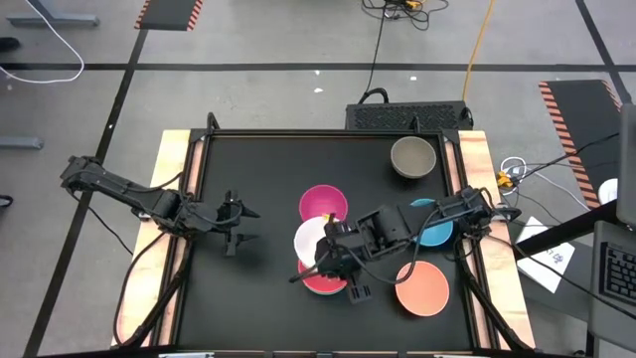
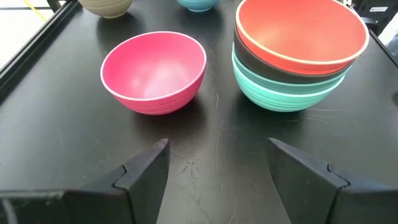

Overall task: Nest bowls inside each other
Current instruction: Stack the white bowl on the orange bowl

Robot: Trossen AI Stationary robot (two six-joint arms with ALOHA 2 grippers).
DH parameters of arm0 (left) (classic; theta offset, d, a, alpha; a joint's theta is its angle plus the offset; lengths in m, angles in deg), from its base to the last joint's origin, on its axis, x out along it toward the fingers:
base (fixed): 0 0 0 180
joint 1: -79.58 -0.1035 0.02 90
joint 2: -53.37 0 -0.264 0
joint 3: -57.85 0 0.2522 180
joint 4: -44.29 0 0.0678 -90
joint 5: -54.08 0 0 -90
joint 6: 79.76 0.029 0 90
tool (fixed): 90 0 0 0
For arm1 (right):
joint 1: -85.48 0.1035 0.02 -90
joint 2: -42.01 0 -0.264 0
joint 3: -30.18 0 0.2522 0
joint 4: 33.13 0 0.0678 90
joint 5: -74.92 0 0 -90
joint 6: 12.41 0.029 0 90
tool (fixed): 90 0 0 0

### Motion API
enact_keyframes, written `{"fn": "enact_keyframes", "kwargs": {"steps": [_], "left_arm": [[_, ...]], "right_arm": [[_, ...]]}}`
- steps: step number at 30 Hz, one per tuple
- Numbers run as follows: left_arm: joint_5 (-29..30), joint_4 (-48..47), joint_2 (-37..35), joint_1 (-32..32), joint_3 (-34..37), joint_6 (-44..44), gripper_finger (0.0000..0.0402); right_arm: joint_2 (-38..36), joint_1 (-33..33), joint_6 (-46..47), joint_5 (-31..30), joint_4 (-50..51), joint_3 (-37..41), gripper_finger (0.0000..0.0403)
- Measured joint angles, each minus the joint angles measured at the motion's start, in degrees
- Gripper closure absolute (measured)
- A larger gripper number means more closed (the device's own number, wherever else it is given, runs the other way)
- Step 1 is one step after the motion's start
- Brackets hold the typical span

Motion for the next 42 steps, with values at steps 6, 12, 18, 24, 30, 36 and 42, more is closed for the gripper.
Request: {"fn": "enact_keyframes", "kwargs": {"steps": [6,12,18,24,30,36,42], "left_arm": [[0.0,0.0,0.0,0.0,0.0,0.0,0.0133],[-0.3,0.3,0.0,0.1,0.0,-0.2,0.0133],[-0.3,0.3,0.0,1.2,0.0,-0.6,0.0133],[-0.2,0.5,0.0,3.1,0.0,-0.5,0.0133],[0.0,1.4,0.0,4.8,0.0,-0.3,0.0133],[0.0,1.4,0.0,6.2,0.0,-0.4,0.0133],[0.6,1.5,0.0,7.3,0.0,-0.5,0.0133]], "right_arm": [[0.0,0.5,1.6,-0.2,-0.5,5.7,0.0403],[0.0,0.4,-0.2,-2.4,-3.2,11.6,0.0403],[0.1,0.1,-1.0,-2.4,-5.6,15.8,0.0403],[0.0,0.2,-1.1,-2.5,-8.2,17.6,0.0403],[0.0,0.2,0.9,-2.4,-9.8,18.3,0.0403],[0.0,0.1,3.0,-2.2,-9.9,18.3,0.0390],[0.0,0.0,4.6,-0.9,-10.3,18.3,0.0341]]}}
